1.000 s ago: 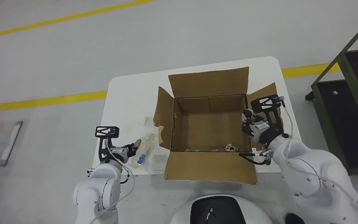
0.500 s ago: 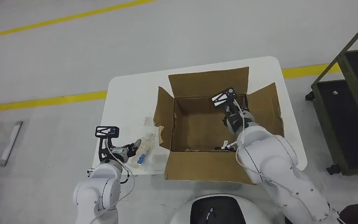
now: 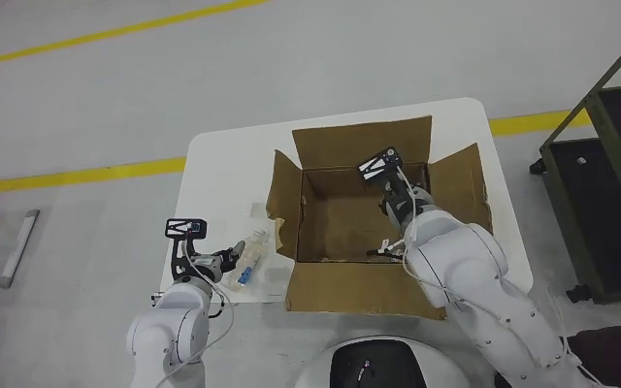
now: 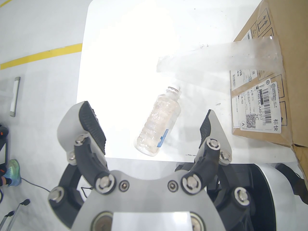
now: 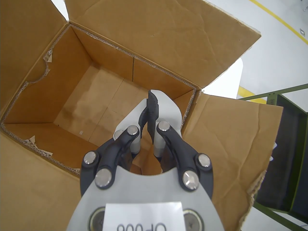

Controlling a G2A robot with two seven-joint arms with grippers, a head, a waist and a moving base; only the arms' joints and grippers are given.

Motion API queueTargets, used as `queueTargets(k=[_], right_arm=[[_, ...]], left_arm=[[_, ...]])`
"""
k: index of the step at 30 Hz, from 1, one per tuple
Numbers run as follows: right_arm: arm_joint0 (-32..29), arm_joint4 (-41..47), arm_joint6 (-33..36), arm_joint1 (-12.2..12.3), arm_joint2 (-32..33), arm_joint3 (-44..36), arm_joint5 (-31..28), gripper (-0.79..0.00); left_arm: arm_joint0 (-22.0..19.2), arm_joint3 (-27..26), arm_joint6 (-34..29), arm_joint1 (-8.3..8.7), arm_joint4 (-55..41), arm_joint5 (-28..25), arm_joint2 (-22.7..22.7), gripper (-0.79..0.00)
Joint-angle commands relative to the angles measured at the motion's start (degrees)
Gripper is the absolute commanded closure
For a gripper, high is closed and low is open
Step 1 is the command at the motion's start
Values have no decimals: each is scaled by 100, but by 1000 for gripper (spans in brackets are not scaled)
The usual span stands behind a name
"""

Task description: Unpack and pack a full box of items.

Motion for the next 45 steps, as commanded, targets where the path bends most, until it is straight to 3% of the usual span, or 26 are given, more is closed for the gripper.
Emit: queueTargets(k=[1,4,14,21,27,34,35,36,45], right_arm=[[0,0,0,0,0,0,0,0],[-64,184,-167,-5,11,176,-257,0],[775,1318,1657,-250,-216,1495,217,0],[1178,2299,1693,-322,-103,2703,243,0],[1425,1701,1693,-299,-467,3281,59,0],[1510,1378,1693,-285,-724,3414,-52,0],[1510,1378,1693,-285,-724,3414,-52,-179],[1510,1378,1693,-285,-724,3414,-52,-785],[1510,1378,1693,-285,-724,3414,-52,-785]], left_arm=[[0,0,0,0,0,0,0,-785],[0,0,0,0,0,0,0,-785],[0,0,0,0,0,0,0,-785],[0,0,0,0,0,0,0,-785],[0,0,0,0,0,0,0,-785],[0,0,0,0,0,0,0,-785],[0,0,0,0,0,0,0,-785],[0,0,0,0,0,0,0,-785],[0,0,0,0,0,0,0,-785]])
